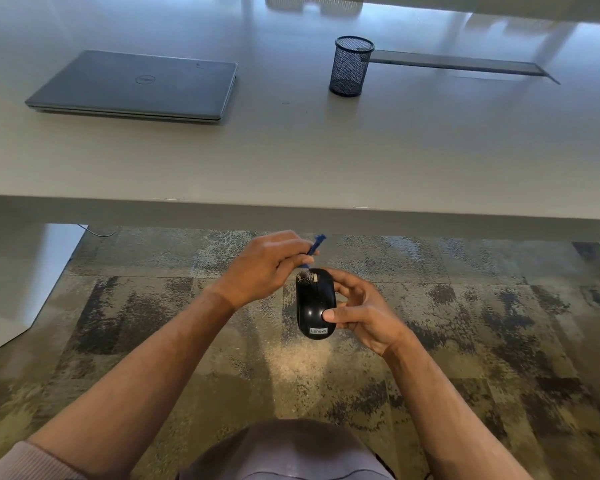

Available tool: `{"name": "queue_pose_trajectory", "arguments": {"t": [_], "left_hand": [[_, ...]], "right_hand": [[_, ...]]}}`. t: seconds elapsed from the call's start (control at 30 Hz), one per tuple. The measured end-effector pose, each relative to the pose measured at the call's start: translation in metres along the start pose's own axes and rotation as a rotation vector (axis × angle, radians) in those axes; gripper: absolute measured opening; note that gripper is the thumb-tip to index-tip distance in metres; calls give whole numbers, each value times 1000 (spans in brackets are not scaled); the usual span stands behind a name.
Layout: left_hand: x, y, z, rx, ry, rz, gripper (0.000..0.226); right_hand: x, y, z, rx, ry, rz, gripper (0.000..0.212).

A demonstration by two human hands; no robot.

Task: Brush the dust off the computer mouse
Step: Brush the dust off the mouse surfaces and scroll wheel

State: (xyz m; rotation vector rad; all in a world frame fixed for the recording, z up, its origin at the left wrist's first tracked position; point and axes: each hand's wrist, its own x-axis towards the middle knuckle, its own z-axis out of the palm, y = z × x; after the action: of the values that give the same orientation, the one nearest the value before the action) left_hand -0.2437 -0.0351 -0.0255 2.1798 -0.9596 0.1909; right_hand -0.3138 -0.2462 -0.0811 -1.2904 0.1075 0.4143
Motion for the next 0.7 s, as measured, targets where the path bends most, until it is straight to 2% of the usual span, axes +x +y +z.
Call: {"name": "queue_pose_trajectory", "arguments": {"t": [0.13, 0.33, 0.53, 0.7], "left_hand": [[3, 8, -2, -54, 57, 0, 15], [2, 13, 8, -55, 12, 32, 15], [-2, 0, 0, -27, 5, -37, 17], [1, 6, -2, -72, 60, -56, 17]], "right_hand": [[1, 0, 1, 2, -5, -1, 78], [1, -2, 2, 9, -15, -12, 77], [-1, 0, 0, -6, -19, -14, 80], [1, -2, 2, -6, -31, -14, 80]]}}
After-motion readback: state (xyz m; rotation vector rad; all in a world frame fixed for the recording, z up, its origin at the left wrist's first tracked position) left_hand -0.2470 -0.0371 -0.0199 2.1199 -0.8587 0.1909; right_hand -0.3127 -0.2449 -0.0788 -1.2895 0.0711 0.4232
